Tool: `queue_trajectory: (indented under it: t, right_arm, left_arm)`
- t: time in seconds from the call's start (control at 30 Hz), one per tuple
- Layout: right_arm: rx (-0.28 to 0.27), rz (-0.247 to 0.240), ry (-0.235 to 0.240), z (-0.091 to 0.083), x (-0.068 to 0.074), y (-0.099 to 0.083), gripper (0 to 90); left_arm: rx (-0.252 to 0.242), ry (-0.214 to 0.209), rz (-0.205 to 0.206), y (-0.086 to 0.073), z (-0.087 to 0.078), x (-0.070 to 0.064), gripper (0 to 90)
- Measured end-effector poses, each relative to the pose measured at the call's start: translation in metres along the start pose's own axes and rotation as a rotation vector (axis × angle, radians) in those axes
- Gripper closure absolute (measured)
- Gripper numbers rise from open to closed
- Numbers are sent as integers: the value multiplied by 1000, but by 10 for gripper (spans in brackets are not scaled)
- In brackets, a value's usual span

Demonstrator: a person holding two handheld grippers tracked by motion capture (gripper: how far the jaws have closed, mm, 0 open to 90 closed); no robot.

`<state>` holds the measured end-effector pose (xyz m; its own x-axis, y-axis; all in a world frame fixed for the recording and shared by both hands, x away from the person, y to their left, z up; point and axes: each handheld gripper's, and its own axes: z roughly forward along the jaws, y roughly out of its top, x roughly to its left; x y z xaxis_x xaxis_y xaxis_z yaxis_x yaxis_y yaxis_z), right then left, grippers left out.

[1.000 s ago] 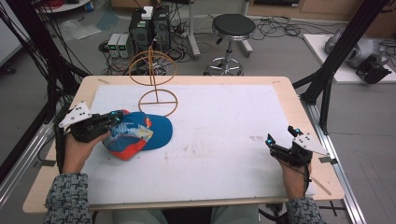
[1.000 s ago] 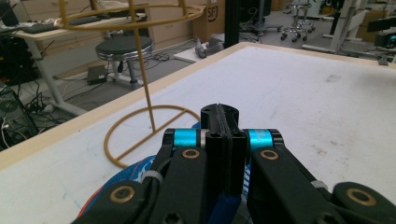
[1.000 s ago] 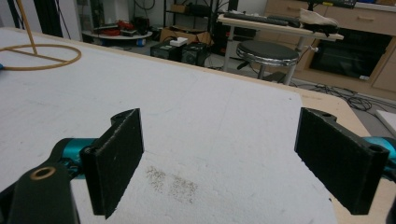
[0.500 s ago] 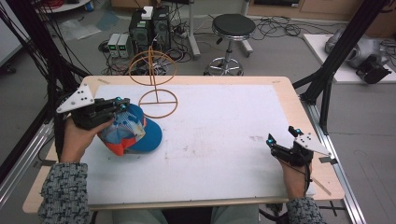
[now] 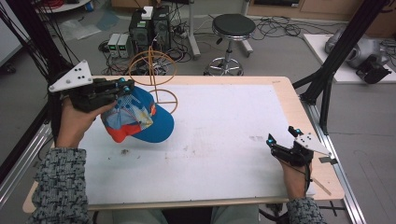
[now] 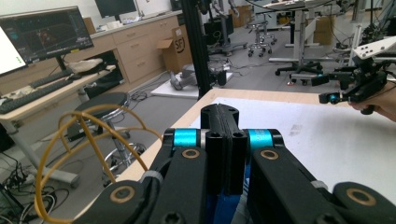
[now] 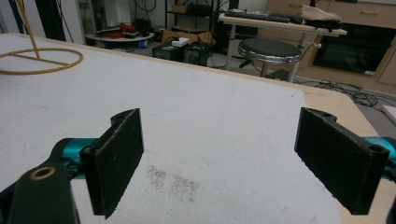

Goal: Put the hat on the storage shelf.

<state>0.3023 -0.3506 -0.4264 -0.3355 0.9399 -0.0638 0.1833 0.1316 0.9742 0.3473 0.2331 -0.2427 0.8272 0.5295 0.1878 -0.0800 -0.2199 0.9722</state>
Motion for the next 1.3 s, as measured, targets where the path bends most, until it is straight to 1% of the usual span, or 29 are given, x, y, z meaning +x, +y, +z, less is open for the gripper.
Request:
queue_trajectory:
  t: [0.03, 0.07, 0.1, 0.13, 0.17, 0.2, 0.23, 0.27, 0.3, 0.33, 0.37, 0.4, 0.43, 0.47, 0.5, 0.57, 0.63, 0.67, 0.7, 0.73, 0.77, 0.8, 0.83, 0.87, 0.9, 1.03, 1.1, 1.27, 1.3]
  right_arm:
    - [2, 1, 2, 0, 0, 0, 148]
    - [1, 1, 0, 0, 0, 0, 148]
    - [1, 1, 0, 0, 0, 0, 148]
    - [1, 1, 0, 0, 0, 0, 148]
    - [3, 5, 1, 0, 0, 0, 148]
    - [3, 5, 1, 0, 0, 0, 148]
    - [0, 4, 2, 0, -1, 0, 148]
    - [1, 6, 3, 0, -1, 0, 148]
    - [3, 7, 2, 0, -1, 0, 147]
    - [0, 6, 0, 0, -1, 0, 148]
    - [-1, 4, 1, 0, -1, 0, 148]
    - [1, 7, 2, 0, -1, 0, 148]
    - [-2, 5, 1, 0, -1, 0, 148]
    - [0, 7, 1, 0, -1, 0, 147]
    - [1, 6, 2, 0, -1, 0, 148]
    - [-1, 5, 0, 0, -2, 0, 148]
    - [1, 8, 2, 0, -2, -1, 148]
    - [5, 13, 4, 0, -2, -1, 148]
    - [6, 11, 4, 1, -2, -1, 148]
    - [6, 11, 4, 1, -2, -1, 148]
    - [4, 13, 4, 1, -2, -1, 148]
    - [4, 13, 4, 1, -2, -1, 148]
    - [6, 12, 3, 1, -2, -1, 148]
    - [4, 11, 4, 1, -2, -1, 148]
    - [5, 14, 3, 1, -2, -1, 148]
    - [6, 15, 2, 1, -3, -1, 147]
    - [6, 15, 3, 1, -3, -1, 148]
    - [7, 15, 4, 1, -3, -1, 148]
    - [9, 12, 4, 1, -3, -1, 148]
  left_arm:
    - [-1, -1, 10, 7, 1, 1, 892]
    - [-1, -1, 10, 7, 1, 1, 892]
    - [-9, -5, 15, 13, 1, 2, 892]
    - [-9, -5, 15, 13, 1, 2, 892]
    - [-16, -6, 21, 19, 2, 4, 892]
    - [-16, -6, 21, 19, 2, 4, 892]
    - [-27, -9, 23, 24, 3, 5, 892]
    - [-27, -9, 23, 24, 3, 5, 892]
    - [-34, -10, 26, 29, 4, 7, 892]
    - [-34, -10, 26, 29, 4, 7, 892]
    - [-31, -10, 33, 34, 5, 8, 892]
    - [-31, -10, 33, 34, 5, 8, 892]
    - [-34, -12, 37, 39, 6, 10, 892]
    - [-34, -12, 37, 39, 6, 10, 892]
    - [-38, -16, 43, 44, 8, 12, 892]
    - [-42, -17, 44, 47, 9, 12, 892]
    - [-45, -21, 61, 56, 12, 13, 892]
    - [-45, -21, 61, 56, 12, 13, 892]
    - [-54, -29, 69, 62, 14, 14, 892]
    - [-54, -29, 69, 62, 14, 14, 892]
    - [-60, -35, 76, 67, 17, 14, 892]
    - [-60, -35, 76, 67, 17, 14, 892]
    - [-70, -39, 77, 72, 19, 14, 892]
    - [-70, -39, 77, 72, 19, 14, 892]
    - [-80, -44, 80, 76, 23, 15, 892]
    - [-90, -52, 86, 82, 28, 17, 892]
    - [-102, -58, 88, 87, 35, 19, 892]
    - [-120, -67, 84, 93, 43, 23, 893]
    - [-138, -69, 82, 96, 48, 25, 893]
